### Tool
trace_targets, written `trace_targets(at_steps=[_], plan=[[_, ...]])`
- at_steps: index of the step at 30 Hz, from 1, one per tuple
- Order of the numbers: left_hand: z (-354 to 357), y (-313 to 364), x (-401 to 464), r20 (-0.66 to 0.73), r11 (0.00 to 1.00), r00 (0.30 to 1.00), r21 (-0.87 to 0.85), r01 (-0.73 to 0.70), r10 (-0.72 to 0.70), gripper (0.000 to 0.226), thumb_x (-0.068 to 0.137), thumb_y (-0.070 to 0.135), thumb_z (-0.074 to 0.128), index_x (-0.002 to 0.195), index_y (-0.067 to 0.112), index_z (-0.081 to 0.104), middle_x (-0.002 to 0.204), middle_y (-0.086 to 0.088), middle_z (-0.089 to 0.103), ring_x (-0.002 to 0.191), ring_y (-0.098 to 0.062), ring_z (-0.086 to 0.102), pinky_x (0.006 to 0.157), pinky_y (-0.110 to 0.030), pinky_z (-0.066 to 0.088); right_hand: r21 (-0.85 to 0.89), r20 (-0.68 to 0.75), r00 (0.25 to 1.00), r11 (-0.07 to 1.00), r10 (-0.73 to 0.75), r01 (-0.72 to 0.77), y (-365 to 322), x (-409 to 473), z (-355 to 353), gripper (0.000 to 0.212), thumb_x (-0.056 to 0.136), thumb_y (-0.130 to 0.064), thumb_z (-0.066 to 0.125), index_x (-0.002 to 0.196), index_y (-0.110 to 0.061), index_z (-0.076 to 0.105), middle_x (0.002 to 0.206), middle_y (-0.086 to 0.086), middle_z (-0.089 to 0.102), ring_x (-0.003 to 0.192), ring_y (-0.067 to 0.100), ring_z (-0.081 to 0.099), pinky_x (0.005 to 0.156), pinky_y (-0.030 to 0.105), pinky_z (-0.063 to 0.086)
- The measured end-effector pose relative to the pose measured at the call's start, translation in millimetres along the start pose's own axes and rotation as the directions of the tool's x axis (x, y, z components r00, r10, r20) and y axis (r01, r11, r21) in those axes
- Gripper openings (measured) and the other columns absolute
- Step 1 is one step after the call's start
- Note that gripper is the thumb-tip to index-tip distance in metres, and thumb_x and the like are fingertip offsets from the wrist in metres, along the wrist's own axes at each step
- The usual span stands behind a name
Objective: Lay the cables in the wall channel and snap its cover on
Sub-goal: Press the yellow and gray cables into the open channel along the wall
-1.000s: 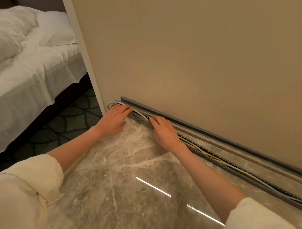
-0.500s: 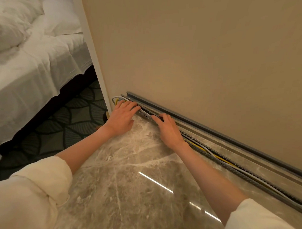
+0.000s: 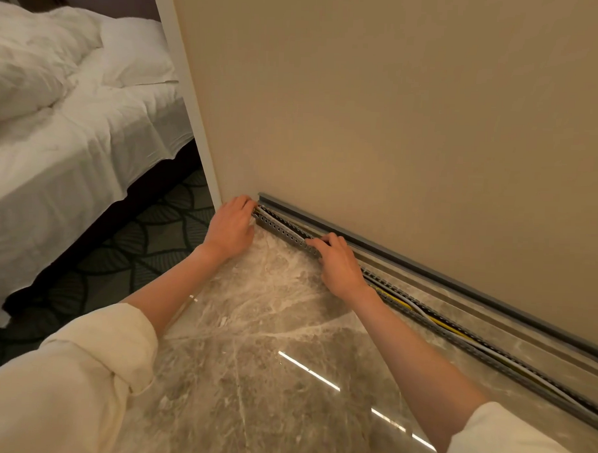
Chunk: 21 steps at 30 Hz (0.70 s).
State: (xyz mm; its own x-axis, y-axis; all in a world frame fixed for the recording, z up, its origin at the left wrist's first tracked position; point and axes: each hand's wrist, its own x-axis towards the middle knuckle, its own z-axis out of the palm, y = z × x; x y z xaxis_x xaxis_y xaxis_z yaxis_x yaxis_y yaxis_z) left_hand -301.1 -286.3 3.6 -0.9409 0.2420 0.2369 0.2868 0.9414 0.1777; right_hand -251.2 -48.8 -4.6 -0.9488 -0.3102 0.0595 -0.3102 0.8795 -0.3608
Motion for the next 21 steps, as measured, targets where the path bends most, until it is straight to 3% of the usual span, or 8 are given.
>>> trace_targets(at_steps=[6,11,21], plan=[[-2.7,-9.6,1.0,0.06,0.981,0.996,0.174,-0.081,0.072,0.052,0.081,0.02,0.061,0.13,0.01,0.046,0.13,-0.008,0.053,0.121,-0.027,0.047,0.104,-0.042,0.036,-0.009,-0.005,1.0,1.0,-0.005,0.005,1.9,-1.5,1.7,0.07,0.079,0.015,0.053,0.138,-0.022,0.043,0.125,0.008,0.048,0.113,0.025,0.044,0.092,0.035,0.042],[-7.3,-10.5,4.9,0.065,0.971,0.993,0.214,-0.107,0.095,0.046,0.082,0.022,0.06,0.125,0.011,0.05,0.127,-0.007,0.056,0.121,-0.027,0.047,0.103,-0.042,0.035,-0.016,0.006,1.0,1.0,-0.004,0.004,1.9,-1.3,0.8,0.071,0.079,0.014,0.056,0.138,-0.023,0.042,0.123,0.007,0.049,0.111,0.024,0.044,0.089,0.034,0.041],[-11.9,-20.1,9.2,0.013,0.989,0.997,0.129,-0.073,0.072,0.02,0.091,0.028,0.055,0.102,0.013,0.06,0.101,-0.005,0.064,0.094,-0.026,0.058,0.085,-0.04,0.043,-0.029,-0.01,1.0,1.0,-0.009,0.009,-9.5,-5.6,3.2,0.072,0.077,0.013,0.056,0.137,-0.024,0.044,0.112,0.005,0.049,0.104,0.023,0.044,0.088,0.034,0.041]])
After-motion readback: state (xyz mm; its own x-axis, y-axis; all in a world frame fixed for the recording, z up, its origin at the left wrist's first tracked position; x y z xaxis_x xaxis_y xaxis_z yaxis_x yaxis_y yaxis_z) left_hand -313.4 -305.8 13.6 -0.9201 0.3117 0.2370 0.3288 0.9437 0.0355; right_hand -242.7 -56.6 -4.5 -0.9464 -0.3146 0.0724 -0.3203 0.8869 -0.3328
